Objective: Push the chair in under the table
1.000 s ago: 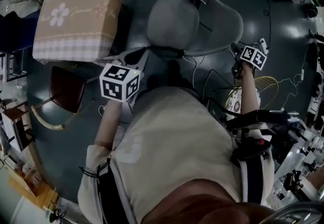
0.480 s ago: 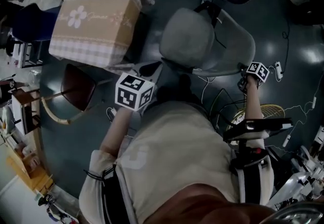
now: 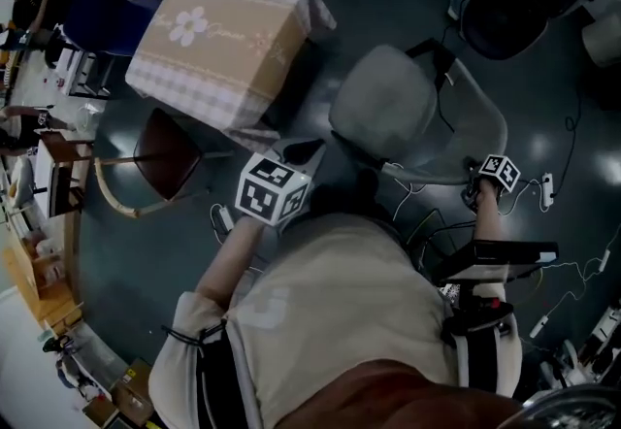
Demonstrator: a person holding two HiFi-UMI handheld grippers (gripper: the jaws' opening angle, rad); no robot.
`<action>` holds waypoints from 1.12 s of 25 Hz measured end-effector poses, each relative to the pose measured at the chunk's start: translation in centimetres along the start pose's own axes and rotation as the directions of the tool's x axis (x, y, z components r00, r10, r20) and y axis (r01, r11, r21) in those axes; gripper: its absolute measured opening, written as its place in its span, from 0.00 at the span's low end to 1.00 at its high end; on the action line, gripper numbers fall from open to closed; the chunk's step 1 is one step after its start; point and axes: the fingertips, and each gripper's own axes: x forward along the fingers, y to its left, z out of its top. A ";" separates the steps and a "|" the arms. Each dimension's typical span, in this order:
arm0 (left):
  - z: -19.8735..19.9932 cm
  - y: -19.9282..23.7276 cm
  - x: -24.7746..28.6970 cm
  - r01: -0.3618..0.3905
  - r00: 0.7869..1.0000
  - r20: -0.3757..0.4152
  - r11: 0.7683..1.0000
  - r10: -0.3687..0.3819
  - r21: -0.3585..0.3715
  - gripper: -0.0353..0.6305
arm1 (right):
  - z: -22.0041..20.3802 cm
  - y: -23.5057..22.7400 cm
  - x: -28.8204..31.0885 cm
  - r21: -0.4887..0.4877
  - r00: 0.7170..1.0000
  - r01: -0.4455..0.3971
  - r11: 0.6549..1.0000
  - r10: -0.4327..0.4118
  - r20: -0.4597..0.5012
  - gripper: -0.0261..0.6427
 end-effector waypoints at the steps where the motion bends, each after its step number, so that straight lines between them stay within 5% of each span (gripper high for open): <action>1: -0.1 0.0 -0.2 -0.006 1.000 0.001 1.000 0.006 -0.003 0.06 | -0.2 0.1 -0.1 -0.007 1.000 -0.011 1.000 0.011 -0.007 0.34; 12: -2.1 0.2 -0.3 -0.025 0.999 -0.022 0.999 0.025 -0.040 0.06 | -0.9 0.3 0.4 -0.178 0.997 0.027 0.984 -0.040 -0.070 0.31; 28: -2.4 0.7 -0.8 -0.051 0.999 -0.011 0.997 0.050 -0.051 0.06 | -1.3 2.0 0.7 -0.246 0.994 0.061 0.967 -0.080 -0.069 0.29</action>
